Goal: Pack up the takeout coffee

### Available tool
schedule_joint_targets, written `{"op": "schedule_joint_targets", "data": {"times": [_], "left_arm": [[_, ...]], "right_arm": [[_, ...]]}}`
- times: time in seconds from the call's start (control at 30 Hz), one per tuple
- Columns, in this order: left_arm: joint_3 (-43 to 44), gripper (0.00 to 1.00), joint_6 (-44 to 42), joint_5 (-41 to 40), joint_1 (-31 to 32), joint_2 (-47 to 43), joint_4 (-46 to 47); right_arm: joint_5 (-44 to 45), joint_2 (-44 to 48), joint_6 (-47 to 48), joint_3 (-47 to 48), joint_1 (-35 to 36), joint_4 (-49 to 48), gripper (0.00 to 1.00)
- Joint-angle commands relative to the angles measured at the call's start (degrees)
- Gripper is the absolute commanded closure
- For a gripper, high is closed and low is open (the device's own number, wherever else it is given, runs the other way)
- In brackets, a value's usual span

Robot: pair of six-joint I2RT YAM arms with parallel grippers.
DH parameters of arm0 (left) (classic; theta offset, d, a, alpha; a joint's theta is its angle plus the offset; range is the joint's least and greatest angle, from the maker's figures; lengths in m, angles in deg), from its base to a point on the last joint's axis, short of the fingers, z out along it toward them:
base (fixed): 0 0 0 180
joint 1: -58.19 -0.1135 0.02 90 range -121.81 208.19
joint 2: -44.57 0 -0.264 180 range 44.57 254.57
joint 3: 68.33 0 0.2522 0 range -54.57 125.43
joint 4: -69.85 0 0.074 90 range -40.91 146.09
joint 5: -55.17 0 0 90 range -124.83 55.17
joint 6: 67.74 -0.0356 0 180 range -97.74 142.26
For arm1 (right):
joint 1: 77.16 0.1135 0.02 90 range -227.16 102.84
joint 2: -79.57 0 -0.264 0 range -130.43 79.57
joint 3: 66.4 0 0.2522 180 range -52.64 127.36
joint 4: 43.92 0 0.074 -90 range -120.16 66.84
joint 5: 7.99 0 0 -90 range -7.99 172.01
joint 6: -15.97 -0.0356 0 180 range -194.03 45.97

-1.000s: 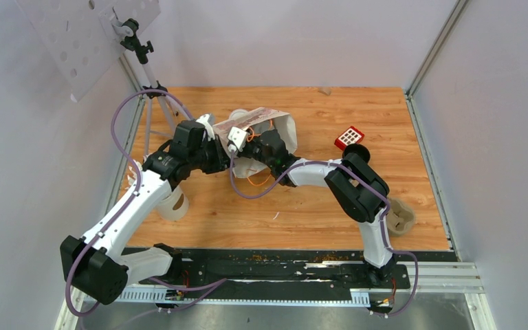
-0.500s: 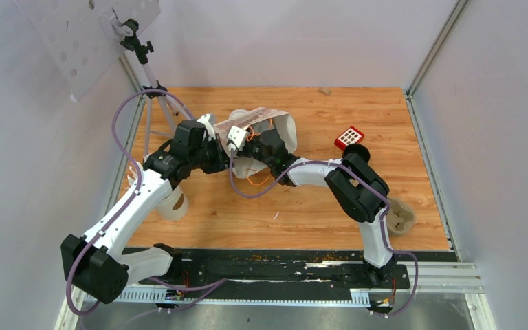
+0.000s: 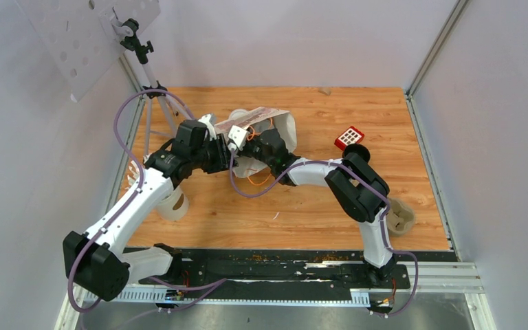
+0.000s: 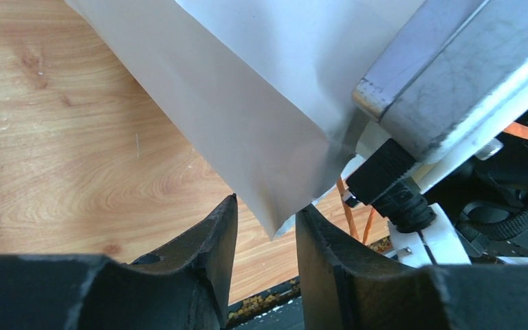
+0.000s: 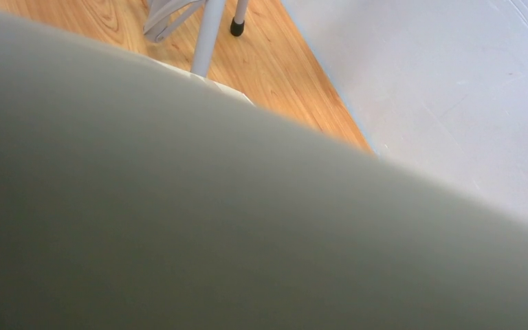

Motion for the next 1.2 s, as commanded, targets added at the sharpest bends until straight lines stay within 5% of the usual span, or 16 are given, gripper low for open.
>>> {"op": "schedule_joint_targets", "data": {"times": [0.0, 0.3, 0.67, 0.9, 1.17], "left_arm": [[1.38, 0.55, -0.84, -1.5, 0.1, 0.95, 0.58], [3.15, 0.57, -1.15, -3.01, 0.1, 3.21, 1.02], [2.33, 1.0, -0.9, -1.84, 0.1, 2.25, 0.68], [2.28, 1.0, -0.18, -1.52, 0.09, 1.78, 0.41], [2.45, 1.0, 0.73, -1.1, 0.11, 1.28, -0.04]], "right_arm": [[-0.13, -0.66, -1.84, 1.56, -0.65, 0.64, 0.84], [-0.45, -0.9, -2.4, 1.28, -1.02, 0.47, 0.85], [-0.66, 0.28, -2.44, 0.48, -1.27, 0.5, 0.78], [-0.89, 4.25, -2.18, -1.28, -1.28, 3.52, 0.65], [-1.55, 7.98, -2.09, -2.18, -1.31, 6.81, 0.64]]}}
